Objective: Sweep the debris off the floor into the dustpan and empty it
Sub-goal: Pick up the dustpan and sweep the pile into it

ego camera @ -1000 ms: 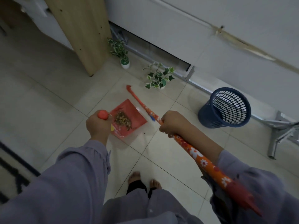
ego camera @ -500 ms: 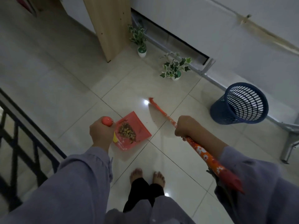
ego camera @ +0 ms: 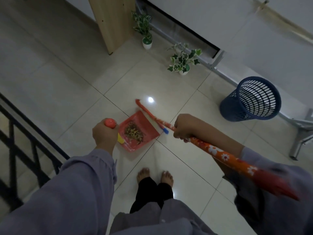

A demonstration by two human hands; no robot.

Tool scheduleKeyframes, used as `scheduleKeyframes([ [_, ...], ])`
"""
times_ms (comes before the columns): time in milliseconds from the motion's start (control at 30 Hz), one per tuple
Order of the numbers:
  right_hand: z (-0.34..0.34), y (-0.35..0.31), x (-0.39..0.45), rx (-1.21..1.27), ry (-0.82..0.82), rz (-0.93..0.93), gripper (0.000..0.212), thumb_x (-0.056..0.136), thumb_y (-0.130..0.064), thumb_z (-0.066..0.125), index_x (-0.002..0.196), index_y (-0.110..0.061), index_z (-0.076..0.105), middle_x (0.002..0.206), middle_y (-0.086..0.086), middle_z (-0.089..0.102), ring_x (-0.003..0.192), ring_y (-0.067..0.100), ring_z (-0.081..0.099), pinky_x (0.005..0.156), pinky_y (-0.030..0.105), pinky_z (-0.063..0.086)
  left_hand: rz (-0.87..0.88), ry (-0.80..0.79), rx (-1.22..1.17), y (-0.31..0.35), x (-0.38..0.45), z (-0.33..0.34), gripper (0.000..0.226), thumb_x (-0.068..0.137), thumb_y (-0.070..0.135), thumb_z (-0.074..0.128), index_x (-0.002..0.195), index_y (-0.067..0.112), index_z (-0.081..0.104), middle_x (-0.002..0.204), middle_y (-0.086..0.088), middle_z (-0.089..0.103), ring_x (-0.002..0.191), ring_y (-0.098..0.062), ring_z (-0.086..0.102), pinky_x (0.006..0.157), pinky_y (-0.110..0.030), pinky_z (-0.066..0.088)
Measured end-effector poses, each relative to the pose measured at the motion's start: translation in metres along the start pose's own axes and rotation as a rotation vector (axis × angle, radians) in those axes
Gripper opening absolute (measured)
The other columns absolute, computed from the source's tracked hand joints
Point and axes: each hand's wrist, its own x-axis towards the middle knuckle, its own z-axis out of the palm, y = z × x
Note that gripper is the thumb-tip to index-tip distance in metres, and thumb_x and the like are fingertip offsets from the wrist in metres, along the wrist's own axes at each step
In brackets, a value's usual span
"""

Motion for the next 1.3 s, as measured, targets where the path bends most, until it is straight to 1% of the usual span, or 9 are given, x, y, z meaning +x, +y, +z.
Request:
scheduleKeyframes([
  [133, 0.009, -0.001, 0.009, 0.004, 0.059, 0.048, 0.012, 0.082, -0.008, 0.059, 0.072, -0.002, 0.055, 0.059, 0.005, 0.061, 0.044, 0.012, 0.059, 0.045, 0.019, 0.044, -0.001, -0.005, 0.005, -0.004, 0.001, 0.002, 0.017, 0.075, 0.015, 0.073, 0.091, 0.009, 0.073, 0.089, -0.017, 0.073, 0.088, -0.036, 0.066, 0.082, -0.044, 0.055],
  [233, 0.027, -0.008, 0.01, -0.017, 0.042, 0.025, 0.018, 0.08, -0.006, 0.057, 0.063, -0.006, 0.053, 0.062, 0.003, 0.062, 0.056, 0.018, 0.063, 0.055, 0.024, 0.05, -0.005, 0.001, 0.014, -0.004, 0.002, 0.004, 0.017, 0.074, 0.016, 0.073, 0.09, 0.01, 0.073, 0.087, -0.017, 0.073, 0.087, -0.036, 0.067, 0.081, -0.043, 0.056],
  [400, 0.028, -0.01, 0.005, 0.154, -0.061, 0.018, 0.012, 0.079, -0.011, 0.065, 0.08, 0.0, 0.07, 0.07, 0.01, 0.07, 0.056, 0.018, 0.064, 0.07, 0.032, 0.059, 0.008, 0.004, 0.029, 0.013, 0.0, 0.002, 0.017, 0.074, 0.017, 0.073, 0.091, 0.011, 0.074, 0.088, -0.016, 0.073, 0.087, -0.036, 0.066, 0.08, -0.041, 0.055],
  [600, -0.021, 0.017, -0.014, 0.295, 0.006, 0.131, 0.02, 0.081, -0.012, 0.069, 0.093, 0.004, 0.069, 0.069, 0.009, 0.066, 0.05, 0.014, 0.058, 0.053, 0.023, 0.05, 0.074, -0.026, 0.049, 0.061, 0.0, 0.009, 0.018, 0.078, 0.015, 0.07, 0.094, 0.008, 0.073, 0.09, -0.021, 0.072, 0.089, -0.039, 0.065, 0.078, -0.039, 0.052],
  [833, -0.077, 0.087, -0.023, 0.24, 0.106, 0.226, 0.026, 0.076, -0.016, 0.071, 0.094, 0.003, 0.073, 0.091, 0.015, 0.075, 0.081, 0.024, 0.073, 0.083, 0.035, 0.059, 0.105, -0.045, -0.016, 0.134, -0.001, 0.049, 0.018, 0.077, 0.014, 0.072, 0.093, 0.007, 0.073, 0.092, -0.022, 0.071, 0.09, -0.038, 0.065, 0.077, -0.036, 0.05],
  [900, -0.095, 0.111, -0.019, 0.208, 0.133, 0.247, 0.024, 0.077, -0.015, 0.069, 0.092, 0.003, 0.074, 0.09, 0.014, 0.076, 0.087, 0.025, 0.074, 0.084, 0.036, 0.059, 0.121, -0.058, -0.019, 0.155, 0.001, 0.07, 0.019, 0.076, 0.015, 0.073, 0.093, 0.007, 0.073, 0.092, -0.021, 0.071, 0.09, -0.037, 0.065, 0.077, -0.036, 0.05],
  [1100, -0.147, 0.172, 0.014, 0.177, 0.196, 0.331, 0.02, 0.081, -0.011, 0.061, 0.089, 0.003, 0.072, 0.076, 0.008, 0.075, 0.074, 0.02, 0.074, 0.077, 0.033, 0.061, 0.106, -0.093, -0.037, 0.208, 0.008, 0.141, 0.014, 0.076, 0.015, 0.073, 0.09, 0.011, 0.072, 0.089, -0.017, 0.072, 0.087, -0.035, 0.065, 0.074, -0.033, 0.049],
  [1233, -0.18, 0.194, 0.04, 0.14, 0.197, 0.342, 0.022, 0.085, -0.013, 0.057, 0.087, 0.001, 0.073, 0.07, 0.004, 0.069, 0.08, 0.019, 0.07, 0.079, 0.03, 0.056, 0.096, -0.094, -0.051, 0.23, 0.017, 0.181, 0.016, 0.076, 0.017, 0.073, 0.091, 0.011, 0.073, 0.09, -0.016, 0.072, 0.088, -0.035, 0.066, 0.078, -0.036, 0.053],
  [1300, -0.191, 0.2, 0.057, 0.109, 0.214, 0.343, 0.021, 0.085, -0.014, 0.057, 0.084, -0.002, 0.074, 0.062, 0.0, 0.064, 0.07, 0.017, 0.066, 0.073, 0.028, 0.054, 0.103, -0.1, -0.043, 0.238, 0.02, 0.196, 0.015, 0.077, 0.016, 0.072, 0.092, 0.011, 0.072, 0.09, -0.016, 0.072, 0.088, -0.034, 0.066, 0.078, -0.036, 0.053],
])
